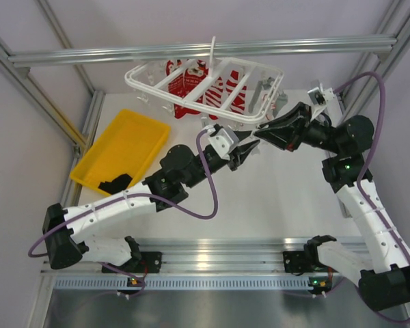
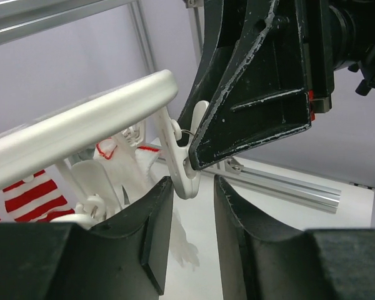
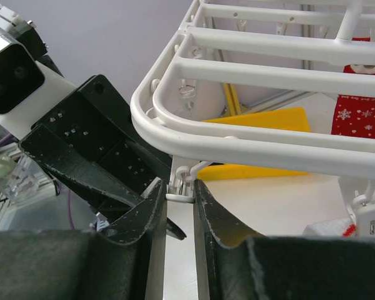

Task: Clip the socks to the hanger
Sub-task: Open the clamp at the hanger.

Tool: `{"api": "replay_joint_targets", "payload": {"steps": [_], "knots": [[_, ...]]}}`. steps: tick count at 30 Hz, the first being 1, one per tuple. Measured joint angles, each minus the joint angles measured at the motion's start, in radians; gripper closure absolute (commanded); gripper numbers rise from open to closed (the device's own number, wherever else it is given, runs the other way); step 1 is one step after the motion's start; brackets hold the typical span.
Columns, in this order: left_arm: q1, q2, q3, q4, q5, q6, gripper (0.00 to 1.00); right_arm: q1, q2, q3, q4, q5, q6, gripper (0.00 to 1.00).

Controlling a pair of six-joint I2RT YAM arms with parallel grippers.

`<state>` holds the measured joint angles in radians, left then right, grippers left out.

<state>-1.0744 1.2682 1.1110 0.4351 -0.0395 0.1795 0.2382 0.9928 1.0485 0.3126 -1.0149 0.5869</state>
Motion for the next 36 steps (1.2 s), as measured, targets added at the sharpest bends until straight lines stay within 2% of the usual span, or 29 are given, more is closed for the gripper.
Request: {"api": "replay_joint_targets", "payload": {"steps": [7, 11, 12, 14, 15, 17, 18, 22, 24, 31, 36], "knots": [[0.020, 0.000, 0.023, -0.011, 0.025, -0.056, 0.62, 0.000, 0.000, 0.000, 0.018, -0.032, 0.000, 1.00], [0.026, 0.000, 0.027, -0.019, 0.048, -0.081, 0.73, 0.000, 0.000, 0.000, 0.022, -0.036, -0.003, 1.00], [0.027, 0.001, 0.028, -0.021, 0.055, -0.081, 0.81, 0.000, 0.000, 0.000, 0.022, -0.037, -0.004, 0.98], [0.027, 0.001, 0.028, -0.026, 0.058, -0.080, 0.89, 0.000, 0.000, 0.000, 0.022, -0.035, -0.008, 0.91], [0.028, 0.001, 0.028, -0.026, 0.063, -0.080, 0.93, 0.000, 0.000, 0.000, 0.022, -0.034, -0.009, 0.82], [0.030, 0.001, 0.028, -0.027, 0.072, -0.076, 0.96, 0.000, 0.000, 0.000, 0.019, -0.034, -0.011, 0.73], [0.032, 0.001, 0.028, -0.029, 0.076, -0.075, 0.97, 0.000, 0.000, 0.000, 0.014, -0.035, -0.012, 0.64], [0.032, 0.004, 0.027, -0.040, 0.076, -0.051, 1.00, 0.000, -0.001, 0.001, -0.031, -0.026, -0.032, 0.53], [0.033, 0.007, 0.019, -0.039, 0.070, -0.031, 1.00, 0.000, -0.003, 0.005, -0.076, -0.017, -0.049, 0.42], [0.032, 0.016, -0.035, -0.026, -0.006, 0.061, 1.00, 0.001, -0.014, 0.048, -0.244, 0.101, -0.061, 0.26], [0.032, 0.032, -0.050, -0.006, -0.069, 0.130, 1.00, 0.001, -0.036, 0.047, -0.284, 0.191, -0.003, 0.28]]}}
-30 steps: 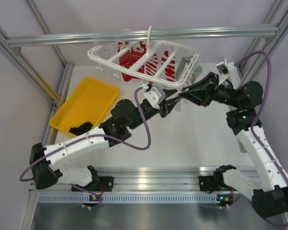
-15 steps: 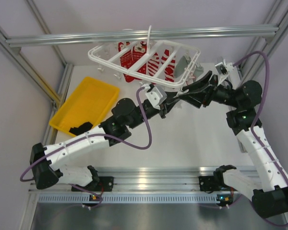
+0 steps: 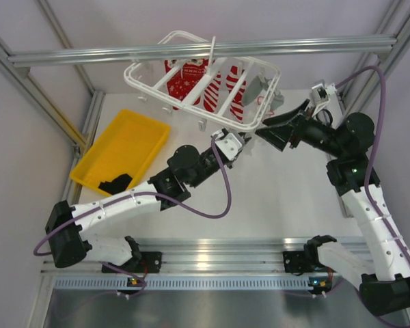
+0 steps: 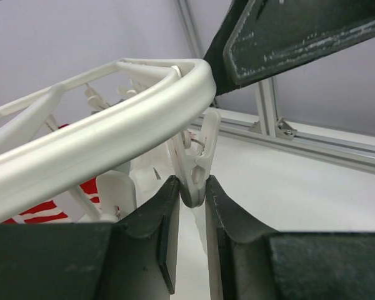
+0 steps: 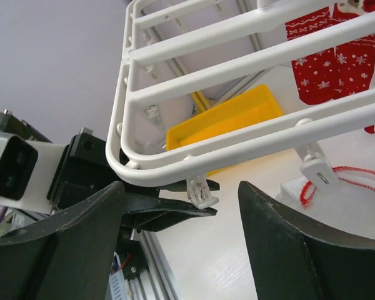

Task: Clip the socks to the hanger
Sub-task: Open the clamp at the hanger.

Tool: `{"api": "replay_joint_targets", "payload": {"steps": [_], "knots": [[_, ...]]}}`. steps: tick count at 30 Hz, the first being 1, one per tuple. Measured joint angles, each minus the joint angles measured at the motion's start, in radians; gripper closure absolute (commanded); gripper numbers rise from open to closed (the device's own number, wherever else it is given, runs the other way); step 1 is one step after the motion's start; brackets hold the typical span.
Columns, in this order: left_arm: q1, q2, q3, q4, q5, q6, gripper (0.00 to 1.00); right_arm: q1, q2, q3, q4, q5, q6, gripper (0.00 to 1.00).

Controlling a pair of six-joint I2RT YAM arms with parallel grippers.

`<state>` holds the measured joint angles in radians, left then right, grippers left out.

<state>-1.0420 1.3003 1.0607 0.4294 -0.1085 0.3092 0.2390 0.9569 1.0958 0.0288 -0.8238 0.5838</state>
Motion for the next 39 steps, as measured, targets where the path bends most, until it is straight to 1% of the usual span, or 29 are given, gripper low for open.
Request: {"api": "replay_joint_targets", "payload": {"steps": [3, 7, 11, 18, 22, 27, 30, 32, 34, 37, 39], "knots": [[0.000, 0.001, -0.017, 0.031, -0.026, 0.034, 1.00, 0.000, -0.013, 0.000, -0.022, 0.069, 0.030, 0.32], [-0.006, 0.001, -0.040, 0.071, -0.053, 0.082, 1.00, 0.000, -0.019, -0.002, -0.069, 0.149, 0.059, 0.31], [-0.011, 0.001, -0.060, 0.098, -0.067, 0.122, 1.00, 0.001, -0.023, -0.026, -0.079, 0.185, 0.097, 0.31], [-0.036, 0.001, -0.099, 0.149, -0.078, 0.213, 1.00, 0.010, -0.024, -0.071, -0.072, 0.193, 0.136, 0.30], [-0.056, 0.007, -0.108, 0.184, -0.103, 0.287, 1.00, 0.017, -0.024, -0.075, -0.058, 0.187, 0.165, 0.29], [-0.070, 0.038, -0.117, 0.239, -0.151, 0.375, 1.00, 0.027, -0.025, -0.075, -0.054, 0.186, 0.181, 0.30], [-0.070, 0.045, -0.127, 0.255, -0.173, 0.399, 1.00, 0.029, -0.026, -0.075, -0.053, 0.185, 0.177, 0.29], [-0.070, 0.045, -0.129, 0.255, -0.178, 0.391, 1.00, 0.029, -0.027, -0.077, -0.047, 0.178, 0.170, 0.27], [-0.071, 0.039, -0.129, 0.237, -0.177, 0.351, 1.00, 0.029, -0.035, -0.090, -0.023, 0.169, 0.154, 0.25], [-0.064, 0.010, -0.115, 0.146, -0.151, 0.230, 1.00, 0.030, -0.051, -0.103, 0.002, 0.160, 0.116, 0.24], [-0.053, -0.022, -0.095, 0.069, -0.109, 0.131, 1.00, 0.030, -0.060, -0.103, 0.018, 0.151, 0.082, 0.24]]}}
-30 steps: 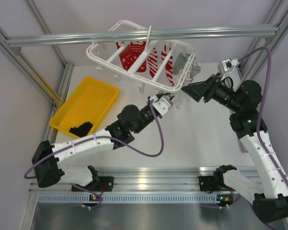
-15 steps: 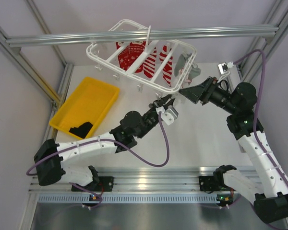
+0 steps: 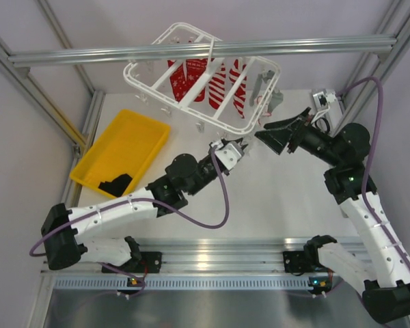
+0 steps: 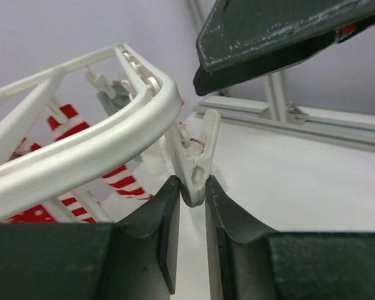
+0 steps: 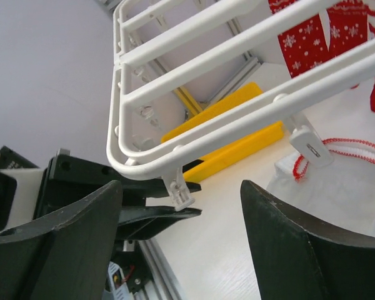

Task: Clip the socks to the hanger
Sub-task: Open the clamp at the hanger.

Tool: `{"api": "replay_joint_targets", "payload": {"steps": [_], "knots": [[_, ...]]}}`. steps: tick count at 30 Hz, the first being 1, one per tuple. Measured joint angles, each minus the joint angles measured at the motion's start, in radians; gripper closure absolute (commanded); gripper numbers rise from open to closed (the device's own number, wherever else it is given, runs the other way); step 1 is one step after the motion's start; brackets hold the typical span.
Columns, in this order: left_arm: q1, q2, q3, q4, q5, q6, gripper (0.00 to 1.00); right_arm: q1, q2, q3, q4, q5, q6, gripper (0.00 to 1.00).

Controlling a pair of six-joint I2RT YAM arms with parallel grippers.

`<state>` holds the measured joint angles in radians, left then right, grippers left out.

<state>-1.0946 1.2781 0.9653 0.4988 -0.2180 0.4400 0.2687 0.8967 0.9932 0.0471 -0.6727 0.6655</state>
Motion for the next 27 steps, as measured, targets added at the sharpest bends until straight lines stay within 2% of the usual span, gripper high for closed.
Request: {"api": "replay_joint_targets", "payload": {"steps": [6, 13, 21, 27], "knots": [[0.055, -0.079, 0.067, -0.156, 0.196, -0.288, 1.00, -0.001, -0.006, 0.003, 0.067, -0.073, -0.103, 0.25], [0.208, -0.073, 0.182, -0.284, 0.476, -0.612, 1.00, -0.012, 0.032, 0.040, 0.124, -0.214, -0.189, 0.29], [0.351, -0.027, 0.198, -0.259, 0.793, -0.927, 1.00, -0.019, 0.094, 0.055, 0.214, -0.352, -0.189, 0.32], [0.384, 0.034, 0.198, -0.191, 0.958, -1.087, 1.00, -0.023, 0.125, 0.055, 0.290, -0.409, -0.188, 0.32]]}}
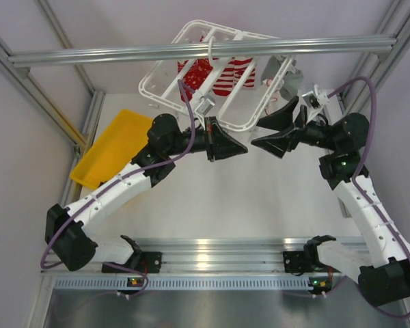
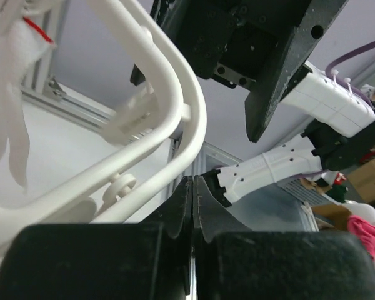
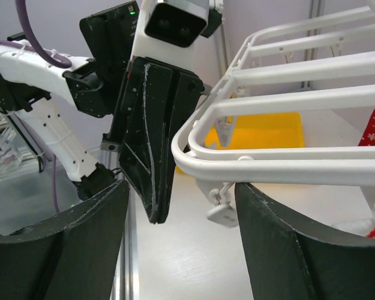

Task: Clip the socks to the hanger
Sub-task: Open the clamp at the hanger.

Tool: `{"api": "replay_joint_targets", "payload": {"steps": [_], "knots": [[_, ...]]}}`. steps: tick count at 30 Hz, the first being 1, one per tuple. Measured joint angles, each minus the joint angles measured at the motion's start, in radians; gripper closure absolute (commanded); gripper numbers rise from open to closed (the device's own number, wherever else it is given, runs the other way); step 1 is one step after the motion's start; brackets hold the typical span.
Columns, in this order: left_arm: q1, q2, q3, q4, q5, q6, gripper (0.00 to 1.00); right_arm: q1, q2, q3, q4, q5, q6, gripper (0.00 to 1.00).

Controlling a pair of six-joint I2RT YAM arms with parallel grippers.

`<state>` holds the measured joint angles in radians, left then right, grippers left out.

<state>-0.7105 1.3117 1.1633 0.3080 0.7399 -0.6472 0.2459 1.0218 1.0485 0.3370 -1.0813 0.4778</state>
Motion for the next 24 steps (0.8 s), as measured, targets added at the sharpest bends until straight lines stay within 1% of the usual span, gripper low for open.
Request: {"api": "replay_joint_targets", "payload": {"steps": [3, 5, 6, 8, 9, 10, 12, 13, 16, 17, 19, 20, 22, 23, 24], "knots": [[0.003, 0.017, 0.000, 0.016, 0.033, -0.043, 1.00, 0.000, 0.016, -0.001, 0.035, -0.011, -0.006, 0.33], [0.006, 0.022, 0.000, 0.026, 0.046, -0.060, 1.00, 0.000, 0.026, -0.001, 0.045, -0.015, -0.012, 0.36], [0.009, 0.023, 0.000, 0.030, 0.050, -0.063, 0.95, -0.002, 0.030, -0.001, 0.046, -0.016, -0.016, 0.37], [0.012, 0.023, 0.000, 0.036, 0.051, -0.065, 0.89, -0.002, 0.037, -0.002, 0.045, -0.018, -0.022, 0.38], [0.011, 0.019, -0.006, 0.046, 0.041, -0.062, 0.84, -0.003, 0.039, -0.003, 0.045, -0.017, -0.027, 0.39], [0.011, 0.012, -0.016, 0.057, 0.028, -0.057, 0.74, -0.006, 0.039, -0.007, 0.045, -0.016, -0.033, 0.39], [0.010, -0.014, -0.047, 0.070, -0.007, -0.032, 0.68, -0.006, 0.040, -0.008, 0.043, -0.015, -0.039, 0.41], [0.010, -0.026, -0.058, 0.069, -0.026, -0.014, 0.62, -0.006, 0.040, -0.008, 0.043, -0.013, -0.041, 0.41], [-0.009, -0.063, -0.072, 0.043, -0.096, 0.076, 0.57, -0.006, 0.040, -0.008, 0.048, -0.011, -0.039, 0.46], [-0.021, -0.073, -0.072, 0.030, -0.124, 0.109, 0.52, -0.006, 0.041, -0.008, 0.053, -0.008, -0.035, 0.52], [-0.067, -0.101, -0.077, -0.002, -0.208, 0.223, 0.50, -0.006, 0.044, -0.008, 0.072, -0.002, -0.020, 0.57], [-0.094, -0.113, -0.079, -0.014, -0.244, 0.267, 0.46, -0.006, 0.046, -0.008, 0.079, 0.003, -0.009, 0.61], [-0.161, -0.138, -0.089, -0.032, -0.320, 0.388, 0.45, -0.005, 0.048, -0.008, 0.092, 0.018, 0.008, 0.65], [-0.198, -0.148, -0.094, -0.040, -0.361, 0.444, 0.44, -0.003, 0.048, -0.008, 0.093, 0.026, 0.015, 0.69], [-0.217, -0.156, -0.100, -0.043, -0.405, 0.494, 0.42, -0.001, 0.048, -0.008, 0.095, 0.037, 0.020, 0.72]]}}
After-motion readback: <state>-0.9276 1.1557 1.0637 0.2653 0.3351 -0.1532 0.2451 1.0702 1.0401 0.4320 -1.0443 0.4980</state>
